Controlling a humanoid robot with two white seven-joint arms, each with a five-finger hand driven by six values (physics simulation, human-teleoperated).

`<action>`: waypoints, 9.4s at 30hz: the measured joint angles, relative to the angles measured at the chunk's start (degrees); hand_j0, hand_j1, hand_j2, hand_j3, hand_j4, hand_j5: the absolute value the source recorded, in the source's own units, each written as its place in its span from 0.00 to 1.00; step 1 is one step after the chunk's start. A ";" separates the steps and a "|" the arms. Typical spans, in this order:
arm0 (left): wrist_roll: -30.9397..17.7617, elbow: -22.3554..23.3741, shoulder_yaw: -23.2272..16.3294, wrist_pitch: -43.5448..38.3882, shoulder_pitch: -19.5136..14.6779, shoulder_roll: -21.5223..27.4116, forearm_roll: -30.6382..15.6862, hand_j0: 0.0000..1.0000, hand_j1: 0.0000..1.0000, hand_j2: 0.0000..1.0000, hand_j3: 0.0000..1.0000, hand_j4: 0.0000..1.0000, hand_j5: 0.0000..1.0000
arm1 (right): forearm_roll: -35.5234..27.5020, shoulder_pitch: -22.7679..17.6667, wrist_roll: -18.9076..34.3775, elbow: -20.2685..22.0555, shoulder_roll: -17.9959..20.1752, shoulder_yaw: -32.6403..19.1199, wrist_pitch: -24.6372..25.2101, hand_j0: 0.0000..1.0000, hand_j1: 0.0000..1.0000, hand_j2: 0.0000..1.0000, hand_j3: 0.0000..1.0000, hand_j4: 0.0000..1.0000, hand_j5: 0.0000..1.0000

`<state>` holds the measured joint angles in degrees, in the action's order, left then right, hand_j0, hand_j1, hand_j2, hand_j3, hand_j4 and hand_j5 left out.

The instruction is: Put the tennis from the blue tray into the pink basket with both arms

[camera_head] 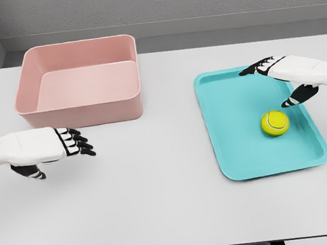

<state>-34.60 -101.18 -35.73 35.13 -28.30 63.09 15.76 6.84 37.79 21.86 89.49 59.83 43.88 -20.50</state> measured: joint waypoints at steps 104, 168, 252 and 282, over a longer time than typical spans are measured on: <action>-0.41 0.02 -3.04 0.01 -2.28 0.05 0.17 1.00 1.00 1.00 1.00 1.00 1.00 | 2.14 2.20 2.91 -2.12 0.16 7.76 -5.25 0.53 0.53 0.53 0.53 0.53 0.53; -0.42 0.02 -3.13 0.01 -0.97 0.39 0.35 1.00 1.00 1.00 1.00 1.00 1.00 | 2.60 7.21 7.13 -2.30 -26.45 13.86 -6.81 0.54 0.54 0.54 0.54 0.54 0.54; 0.36 18.59 -18.40 0.02 -17.84 -31.03 4.57 1.00 1.00 1.00 1.00 1.00 1.00 | 4.17 9.32 0.73 -8.37 -3.89 5.31 -14.61 1.00 1.00 1.00 1.00 1.00 1.00; 0.39 20.42 -18.59 0.01 -16.70 -30.84 5.47 1.00 1.00 1.00 1.00 1.00 1.00 | 4.20 8.79 1.02 -8.29 -4.26 5.18 -14.62 1.00 1.00 1.00 1.00 1.00 1.00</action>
<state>-34.21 -80.76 -54.32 35.14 -45.00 32.25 21.23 11.04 46.58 22.89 81.20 55.56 49.06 -35.11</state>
